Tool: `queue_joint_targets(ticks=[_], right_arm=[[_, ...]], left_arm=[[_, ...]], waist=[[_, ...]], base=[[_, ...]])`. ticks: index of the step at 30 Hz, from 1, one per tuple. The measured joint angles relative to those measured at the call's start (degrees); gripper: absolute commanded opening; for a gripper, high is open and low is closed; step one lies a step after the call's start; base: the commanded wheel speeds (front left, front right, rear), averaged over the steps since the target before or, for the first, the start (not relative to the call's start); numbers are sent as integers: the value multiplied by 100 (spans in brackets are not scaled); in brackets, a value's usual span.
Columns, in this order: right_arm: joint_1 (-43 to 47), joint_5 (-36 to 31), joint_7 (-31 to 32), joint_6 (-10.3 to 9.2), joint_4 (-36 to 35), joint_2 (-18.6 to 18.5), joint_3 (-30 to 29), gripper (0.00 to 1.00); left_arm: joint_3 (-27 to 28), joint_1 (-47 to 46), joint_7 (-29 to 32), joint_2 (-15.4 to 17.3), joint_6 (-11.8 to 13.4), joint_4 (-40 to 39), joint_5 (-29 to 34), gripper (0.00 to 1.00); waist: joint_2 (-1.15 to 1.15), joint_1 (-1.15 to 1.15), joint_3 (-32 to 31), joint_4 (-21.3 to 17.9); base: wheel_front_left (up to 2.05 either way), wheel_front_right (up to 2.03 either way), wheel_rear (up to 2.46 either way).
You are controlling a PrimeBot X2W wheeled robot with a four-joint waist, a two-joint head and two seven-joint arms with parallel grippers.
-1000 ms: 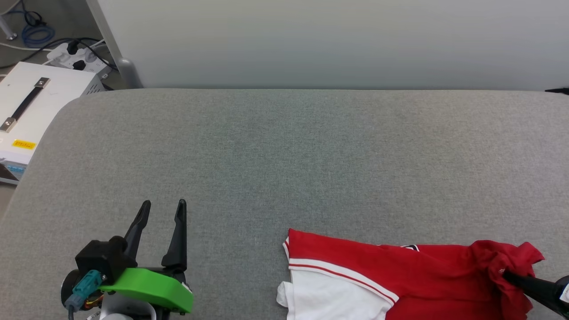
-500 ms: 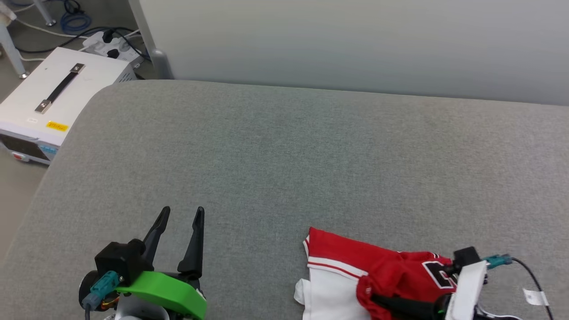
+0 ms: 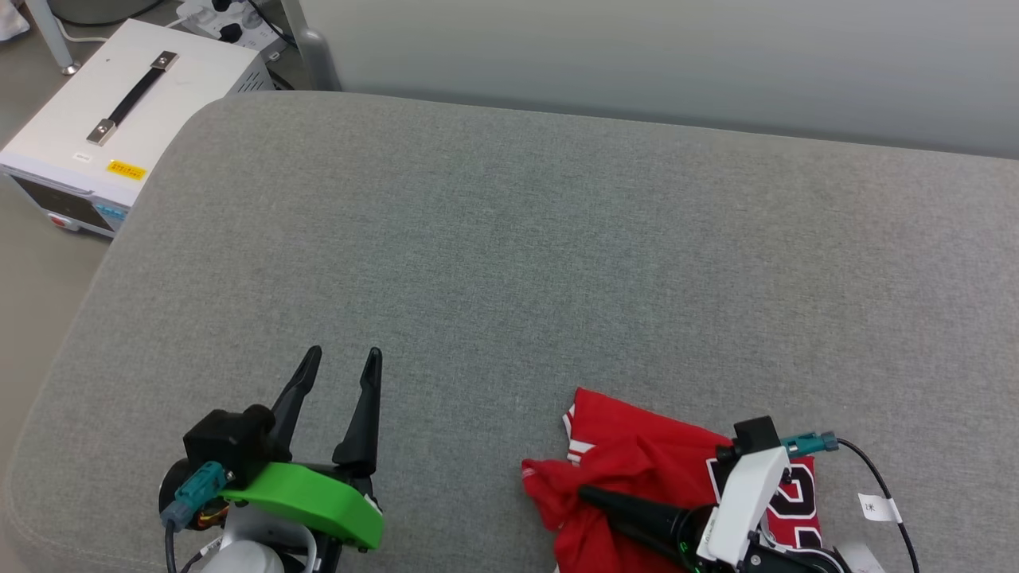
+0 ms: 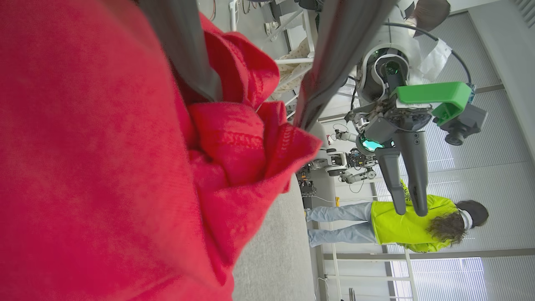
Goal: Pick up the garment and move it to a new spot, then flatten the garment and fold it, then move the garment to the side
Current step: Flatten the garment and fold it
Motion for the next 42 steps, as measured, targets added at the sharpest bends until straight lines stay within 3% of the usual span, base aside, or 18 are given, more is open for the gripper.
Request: queue_joint_targets(ticks=[4,13,19,22,25,31,42], right_arm=[[0,-125,-259,0,-275,0,85,100],[-4,-1129,-1099,0,-1357,-355,36,100],[14,-2702,-2257,0,-1918,-628,-325,100],[37,-3871,-2846,0,-2030,-768,-643,100],[163,-4724,-3295,0,-2071,-756,-1012,100],[508,-5832,-3958,1,-2101,-610,-1652,100],[1240,-6327,-4584,1,-2426,-353,-1781,100]], left_arm=[[48,0,-2,-31,-26,82,12,100],[110,4,-43,-42,-45,144,20,100],[131,19,-43,-33,-34,143,31,100],[147,31,-43,-16,1,144,37,100],[177,35,-43,-18,57,145,38,100],[308,49,-44,-33,108,175,88,100],[567,391,-51,-136,108,285,170,100]], waist=[[0,0,2,-50],[0,0,-136,-204],[0,0,-230,-333],[0,0,-265,-402],[0,0,-290,-451],[0,0,-322,-526],[0,-1,-560,-709]], base=[[0,0,0],[0,0,0],[0,0,0],[0,0,0],[0,0,0],[0,0,0],[0,0,0]])
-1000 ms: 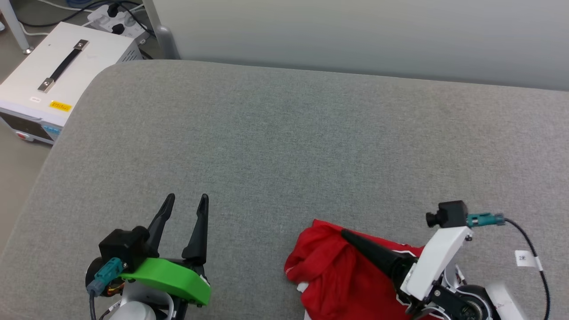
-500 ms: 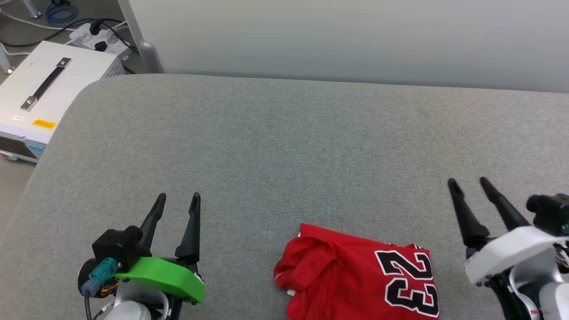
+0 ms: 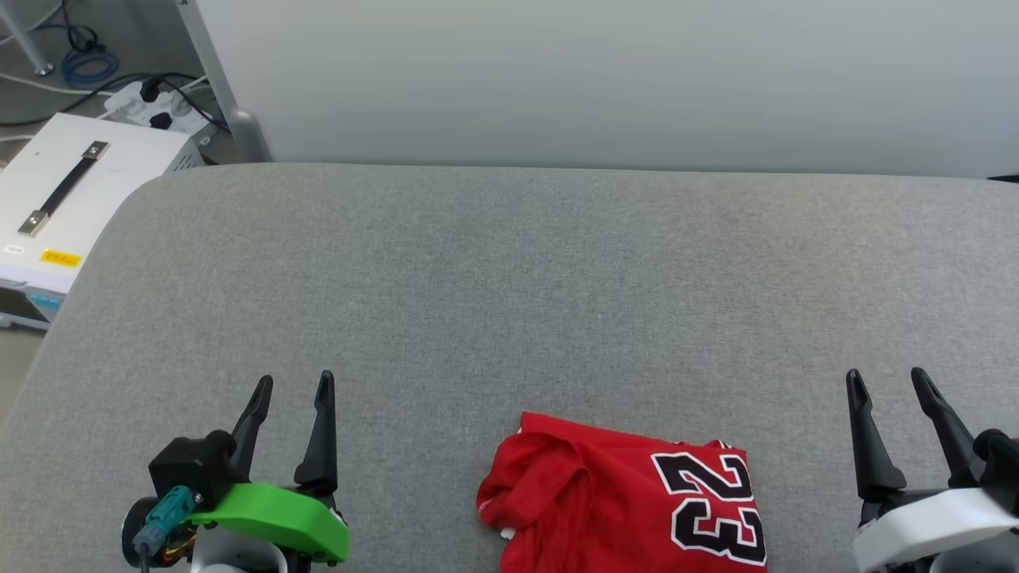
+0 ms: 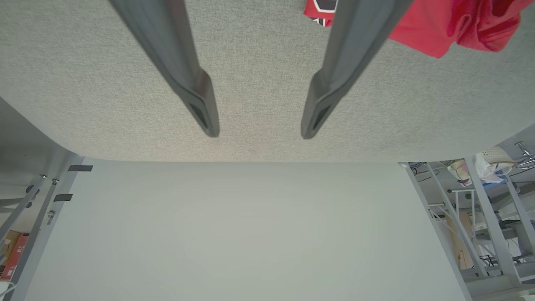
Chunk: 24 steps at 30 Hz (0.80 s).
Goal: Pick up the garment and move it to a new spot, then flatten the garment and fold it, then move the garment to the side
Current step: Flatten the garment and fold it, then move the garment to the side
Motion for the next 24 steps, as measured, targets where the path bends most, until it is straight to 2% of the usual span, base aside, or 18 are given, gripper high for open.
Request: queue_joint_targets(ticks=[17,20,24], right_arm=[[309,55,298,0,-222,185,42,100],[314,268,595,0,-124,216,-144,100],[319,881,1262,-1,274,208,-581,100]], left_arm=[[88,136,0,-45,-3,78,100,100],[96,135,0,-55,-3,90,100,100],[102,112,0,-85,-12,83,127,100]], waist=[[0,0,-256,-173],[0,0,-230,-171],[0,0,-164,-119]], base=[[0,0,0],[0,0,0],[0,0,0]])
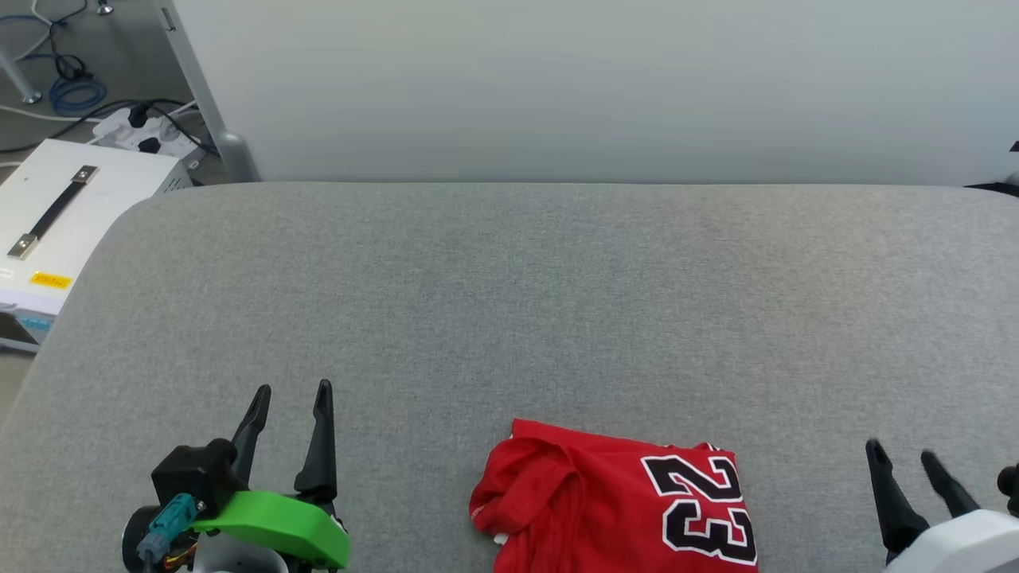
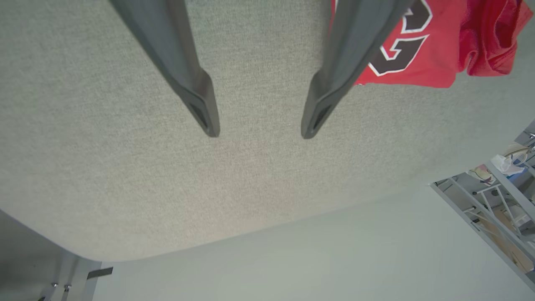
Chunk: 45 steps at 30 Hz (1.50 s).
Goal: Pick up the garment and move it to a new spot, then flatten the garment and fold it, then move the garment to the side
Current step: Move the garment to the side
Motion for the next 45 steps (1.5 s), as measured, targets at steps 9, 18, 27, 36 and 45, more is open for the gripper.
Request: queue_joint_targets(ticks=[9,18,27,36,45], right_arm=[[-7,1522,1960,0,538,-486,331,100],[-317,2263,2764,0,818,-559,989,100],[-743,2182,3050,14,1579,-586,1190,0],[-899,2048,3062,0,1094,-724,1499,0],[-1407,1414,3230,1,-305,-1392,1956,0]], left_arm=[[62,-166,0,-113,-102,-53,127,100],[175,-275,0,-303,-292,-107,285,100],[272,-389,0,-398,-420,-64,408,100],[364,-361,0,-445,-450,83,471,100],[346,-281,0,-430,-450,-2,524,100]], waist=[[0,0,258,254],[0,0,549,579],[0,0,848,840],[0,0,687,799],[0,0,507,264]], base=[[0,0,0],[0,0,0],[0,0,0],[0,0,0],[0,0,0]])
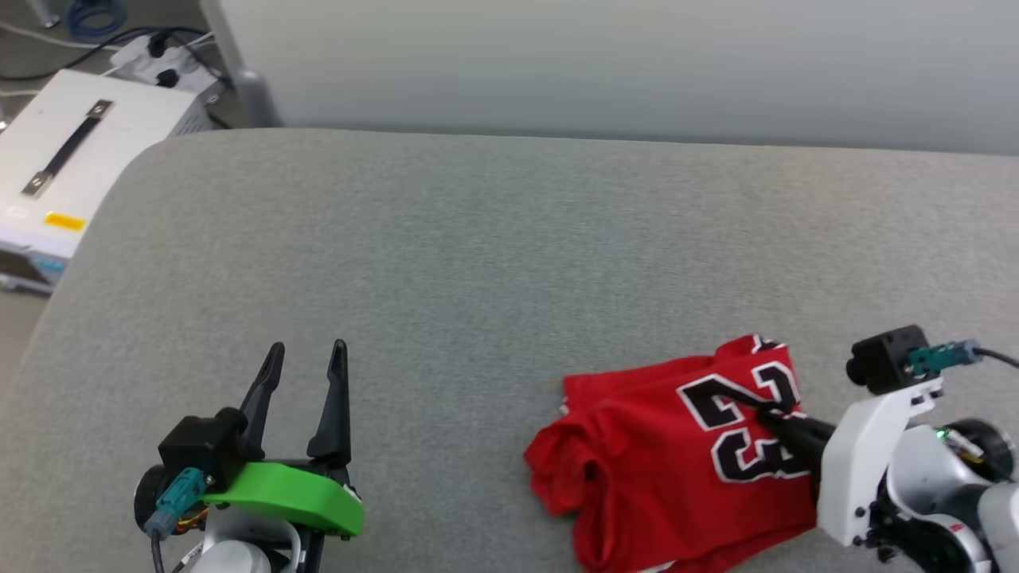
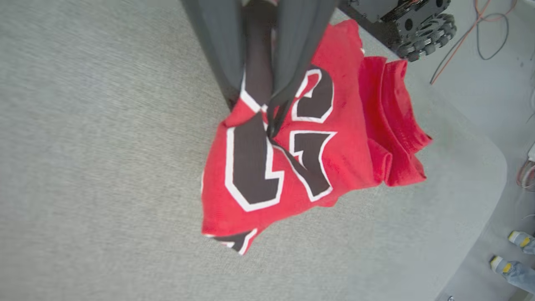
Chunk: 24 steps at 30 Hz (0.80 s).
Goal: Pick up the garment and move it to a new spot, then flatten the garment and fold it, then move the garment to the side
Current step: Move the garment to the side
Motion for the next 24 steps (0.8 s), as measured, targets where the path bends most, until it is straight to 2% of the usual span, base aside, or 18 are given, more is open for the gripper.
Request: queue_joint_targets(ticks=[7,11,16,24], right_arm=[[-152,-666,348,0,-665,-523,-219,0],[-275,-805,441,0,-750,-639,-476,0],[-685,-800,326,3,-312,-834,-689,0],[-1819,-803,-361,4,886,-1339,-813,0]], left_arm=[[15,-9,0,-7,-1,-164,41,100],[8,-36,0,-9,-46,-249,134,100],[-56,-304,8,18,-126,-392,242,100],[-147,-1027,253,275,-307,-823,424,100]], waist=[[0,0,41,-582],[0,0,134,-970],[0,0,342,-1457],[0,1,1059,-1897]], base=[[0,0,0],[0,0,0],[0,0,0],[0,0,0]])
